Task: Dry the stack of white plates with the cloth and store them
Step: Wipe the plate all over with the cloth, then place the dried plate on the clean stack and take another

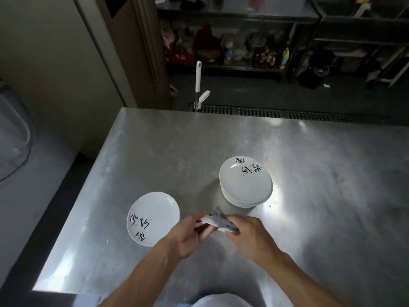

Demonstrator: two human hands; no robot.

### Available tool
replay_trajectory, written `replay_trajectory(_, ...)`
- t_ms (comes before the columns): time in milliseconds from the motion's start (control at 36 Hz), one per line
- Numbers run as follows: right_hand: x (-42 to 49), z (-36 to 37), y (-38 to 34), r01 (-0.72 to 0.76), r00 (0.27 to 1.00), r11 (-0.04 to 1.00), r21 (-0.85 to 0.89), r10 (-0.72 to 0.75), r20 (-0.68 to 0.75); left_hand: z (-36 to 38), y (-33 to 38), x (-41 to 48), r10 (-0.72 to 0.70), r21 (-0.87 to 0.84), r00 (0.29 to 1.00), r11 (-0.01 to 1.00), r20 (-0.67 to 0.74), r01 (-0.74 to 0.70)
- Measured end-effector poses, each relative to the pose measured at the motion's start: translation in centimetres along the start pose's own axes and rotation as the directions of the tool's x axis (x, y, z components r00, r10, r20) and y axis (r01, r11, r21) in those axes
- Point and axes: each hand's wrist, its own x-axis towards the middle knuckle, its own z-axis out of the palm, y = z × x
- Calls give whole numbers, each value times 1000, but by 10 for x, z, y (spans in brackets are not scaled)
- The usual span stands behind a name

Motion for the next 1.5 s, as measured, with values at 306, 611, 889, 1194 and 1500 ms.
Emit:
replay_trajectory(306, 33, -30, 31, -515, 804, 701, 494, 595, -6, -21, 0, 1, 517, 745, 851, 603, -90, -287)
replay_trajectory(611, 54, -68, 50, -475, 712, 609, 636, 690, -130, 23, 6, 13, 406, 619, 905, 680, 128, -393)
replay_trajectory(889, 47, -93, 83, -380, 610, 478, 792, 773, -173, 56, 16, 56, 461, 652, 886, 657, 48, -378)
replay_trajectory(1194, 37, -96, 90, -326, 606, 307, 894, 794, -51, 67, 28, 88, 441, 564, 895, 757, -69, -330)
replay_trajectory(1500, 48, -78, 51, -277, 782, 234, 932, 618, 77, 82, 32, 82, 417, 838, 909, 488, 23, -245)
